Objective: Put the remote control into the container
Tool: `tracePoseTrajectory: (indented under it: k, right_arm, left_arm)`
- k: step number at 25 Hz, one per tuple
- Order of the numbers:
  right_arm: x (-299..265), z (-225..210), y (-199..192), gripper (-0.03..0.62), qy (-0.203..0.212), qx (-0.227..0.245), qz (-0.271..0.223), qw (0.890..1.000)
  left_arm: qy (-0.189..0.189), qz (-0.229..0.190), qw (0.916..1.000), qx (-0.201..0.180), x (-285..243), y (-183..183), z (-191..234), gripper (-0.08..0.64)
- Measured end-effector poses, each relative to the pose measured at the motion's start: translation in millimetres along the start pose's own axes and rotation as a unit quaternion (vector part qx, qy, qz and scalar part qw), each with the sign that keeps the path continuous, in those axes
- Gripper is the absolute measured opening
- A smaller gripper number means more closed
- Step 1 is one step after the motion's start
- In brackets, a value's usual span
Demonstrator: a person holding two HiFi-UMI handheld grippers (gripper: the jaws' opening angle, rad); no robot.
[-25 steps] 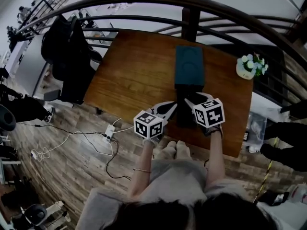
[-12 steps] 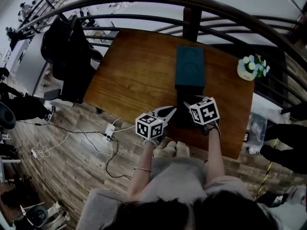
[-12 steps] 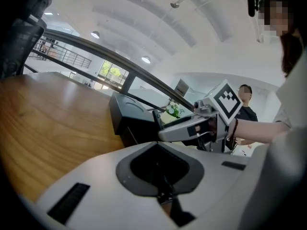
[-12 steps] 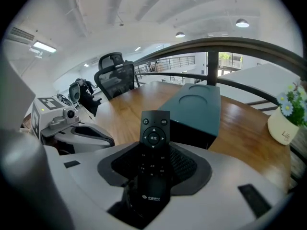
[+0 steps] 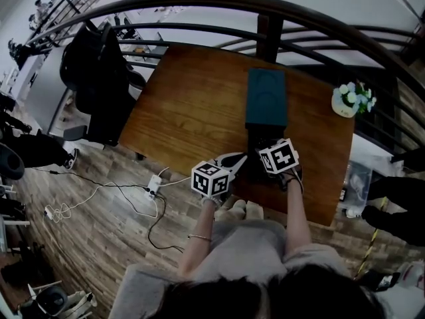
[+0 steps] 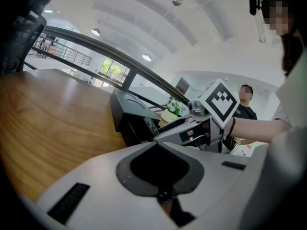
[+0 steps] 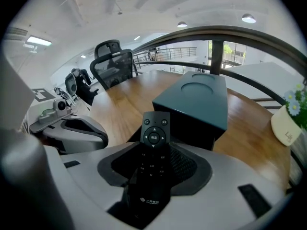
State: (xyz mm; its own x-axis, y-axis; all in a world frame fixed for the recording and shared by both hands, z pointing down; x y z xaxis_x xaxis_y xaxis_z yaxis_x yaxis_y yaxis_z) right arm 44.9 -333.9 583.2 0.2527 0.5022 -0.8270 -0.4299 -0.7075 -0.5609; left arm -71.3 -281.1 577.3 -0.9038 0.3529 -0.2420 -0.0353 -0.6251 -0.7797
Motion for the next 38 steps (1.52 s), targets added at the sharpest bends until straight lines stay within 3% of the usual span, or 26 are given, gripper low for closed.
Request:
tracePoseTrajectory:
  k: [11, 17, 38]
  right_arm:
    - [-13.0, -0.1, -6.2, 0.199, -0.034, 0.026, 0.058, 0.997]
    - [-20.5, -0.5, -14.5, 0.199, -0.07, 0.056, 0.11, 0.99]
    - [-31.0, 14.5, -18.5, 0.201, -0.086, 0.101, 0.115, 0.984]
  left_arm:
    - [-0.001, 0.003, 1.0, 0.008, -2.4, -2.3, -1.4, 0.004]
    - [0.002, 0.003, 1.0, 0.008, -0.7, -1.6, 2.3, 0.003]
    - [0.006, -0.003, 1.0, 0.003, 5.7, -1.2, -2.2, 0.005]
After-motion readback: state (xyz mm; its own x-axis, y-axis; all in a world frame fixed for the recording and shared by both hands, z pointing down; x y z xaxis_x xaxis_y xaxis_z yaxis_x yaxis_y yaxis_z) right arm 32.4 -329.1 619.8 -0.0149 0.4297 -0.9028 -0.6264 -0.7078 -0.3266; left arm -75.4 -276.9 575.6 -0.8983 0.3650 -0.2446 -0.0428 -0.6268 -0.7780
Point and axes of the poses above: the fingertips, and each gripper's own axes: x backward along the fingers, z to its left, y out of its top, the point moved 6 cm from there along x, backward along the fingers, and after that the axes turned 15 degrees about -y, right-handed, at the moved point
